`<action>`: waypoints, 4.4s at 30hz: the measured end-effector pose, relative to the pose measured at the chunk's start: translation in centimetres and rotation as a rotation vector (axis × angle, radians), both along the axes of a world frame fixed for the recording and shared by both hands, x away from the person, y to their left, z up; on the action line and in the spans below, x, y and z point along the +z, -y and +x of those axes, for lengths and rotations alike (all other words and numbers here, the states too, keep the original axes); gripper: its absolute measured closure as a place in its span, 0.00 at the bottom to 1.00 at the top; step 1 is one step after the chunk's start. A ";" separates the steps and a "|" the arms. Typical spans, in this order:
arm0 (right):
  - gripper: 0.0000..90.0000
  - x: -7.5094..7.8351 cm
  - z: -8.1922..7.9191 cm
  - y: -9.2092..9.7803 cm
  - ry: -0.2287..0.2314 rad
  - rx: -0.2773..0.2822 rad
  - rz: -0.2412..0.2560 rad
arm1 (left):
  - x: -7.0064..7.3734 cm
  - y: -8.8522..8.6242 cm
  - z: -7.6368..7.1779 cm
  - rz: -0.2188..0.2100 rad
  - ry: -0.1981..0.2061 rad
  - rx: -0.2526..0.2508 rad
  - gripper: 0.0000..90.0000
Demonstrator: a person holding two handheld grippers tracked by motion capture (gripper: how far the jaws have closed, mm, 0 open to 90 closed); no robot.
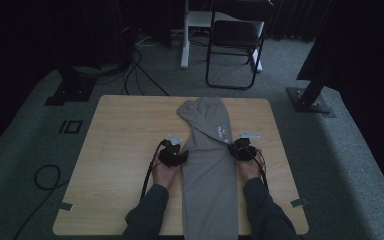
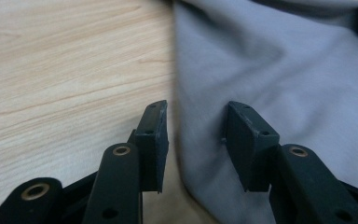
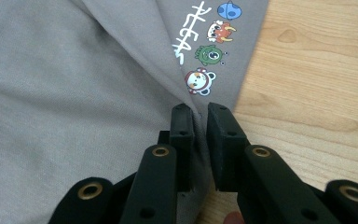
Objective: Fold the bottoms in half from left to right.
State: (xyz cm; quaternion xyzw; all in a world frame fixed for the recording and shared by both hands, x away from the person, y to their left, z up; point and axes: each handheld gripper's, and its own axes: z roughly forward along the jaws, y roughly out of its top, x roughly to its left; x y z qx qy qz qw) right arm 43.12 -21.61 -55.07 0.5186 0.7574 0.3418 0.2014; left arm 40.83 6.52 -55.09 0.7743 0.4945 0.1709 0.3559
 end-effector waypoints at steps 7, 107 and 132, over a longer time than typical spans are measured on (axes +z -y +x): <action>0.90 0.0 -0.7 -0.5 0.008 0.014 -0.011 | 0.1 -0.5 -0.8 0.005 0.002 -0.031 0.96; 0.56 0.7 -5.2 -7.3 0.042 0.296 -0.127 | -0.5 -5.2 -9.0 -0.041 0.029 -0.065 0.89; 0.93 1.5 1.2 -5.6 -0.011 0.032 -0.092 | -0.5 -5.0 -9.2 -0.030 0.039 -0.067 0.93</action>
